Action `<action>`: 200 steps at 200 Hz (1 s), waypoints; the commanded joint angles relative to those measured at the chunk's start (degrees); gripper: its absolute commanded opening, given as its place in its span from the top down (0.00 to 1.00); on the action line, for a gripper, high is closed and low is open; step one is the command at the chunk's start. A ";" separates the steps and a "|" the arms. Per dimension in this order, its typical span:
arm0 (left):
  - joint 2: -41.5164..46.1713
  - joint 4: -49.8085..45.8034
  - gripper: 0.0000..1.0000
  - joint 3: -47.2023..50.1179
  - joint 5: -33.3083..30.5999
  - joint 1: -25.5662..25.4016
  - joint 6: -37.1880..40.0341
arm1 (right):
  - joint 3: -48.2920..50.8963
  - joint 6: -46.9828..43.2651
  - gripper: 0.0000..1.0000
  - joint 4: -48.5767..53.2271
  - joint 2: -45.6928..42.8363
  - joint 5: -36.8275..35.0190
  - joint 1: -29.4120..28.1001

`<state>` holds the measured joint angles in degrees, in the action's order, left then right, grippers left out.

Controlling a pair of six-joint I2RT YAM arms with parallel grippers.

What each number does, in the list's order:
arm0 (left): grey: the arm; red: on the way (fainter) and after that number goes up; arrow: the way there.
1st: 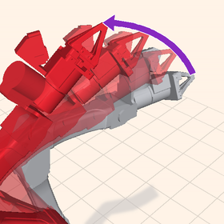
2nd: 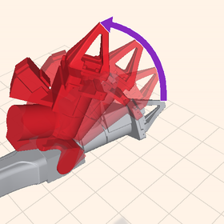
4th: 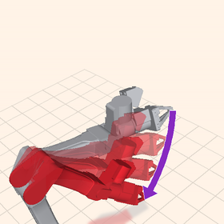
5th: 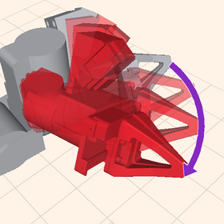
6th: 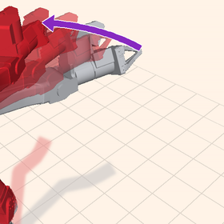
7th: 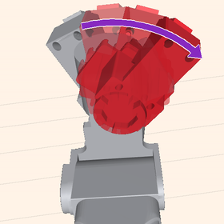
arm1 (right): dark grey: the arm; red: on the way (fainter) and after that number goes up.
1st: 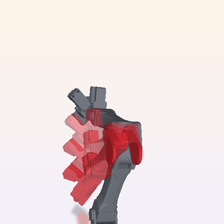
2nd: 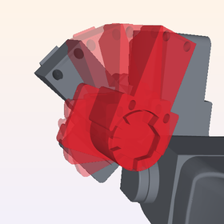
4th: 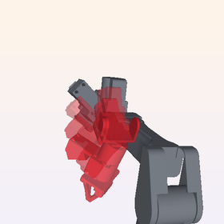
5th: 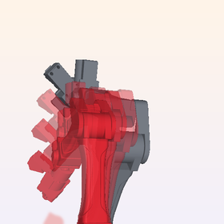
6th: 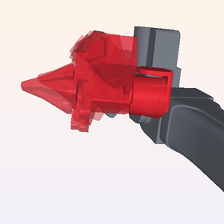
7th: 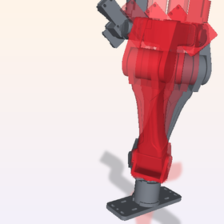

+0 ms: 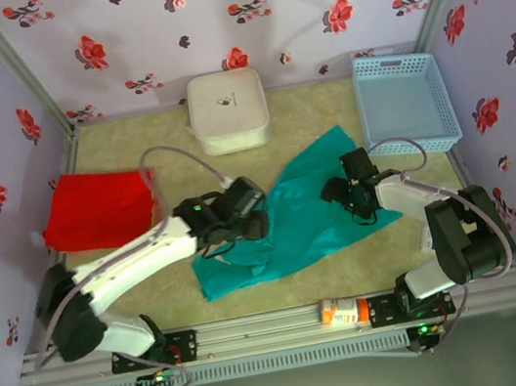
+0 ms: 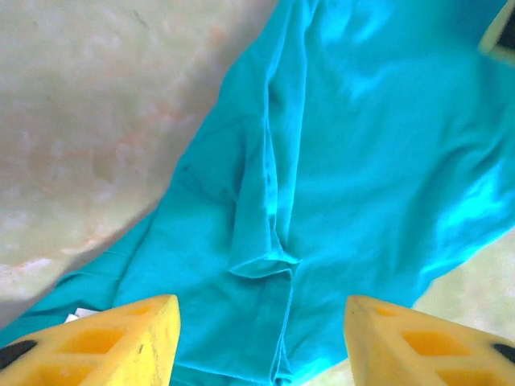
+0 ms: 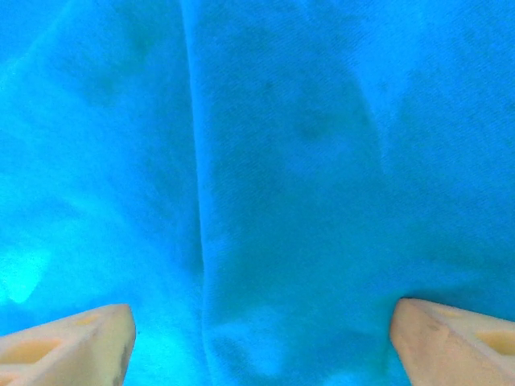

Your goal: Fold and stack the t-shirts

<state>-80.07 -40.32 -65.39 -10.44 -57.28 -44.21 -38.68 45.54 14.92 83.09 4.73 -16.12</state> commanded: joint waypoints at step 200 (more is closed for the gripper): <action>-4.05 5.58 0.56 8.70 5.10 -4.25 18.81 | -2.38 -2.65 0.11 11.43 -4.40 1.35 0.31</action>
<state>-80.68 -28.36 -53.89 0.16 -59.83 -33.78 -39.72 43.97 21.02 80.93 6.26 -16.12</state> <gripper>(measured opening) 0.437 0.884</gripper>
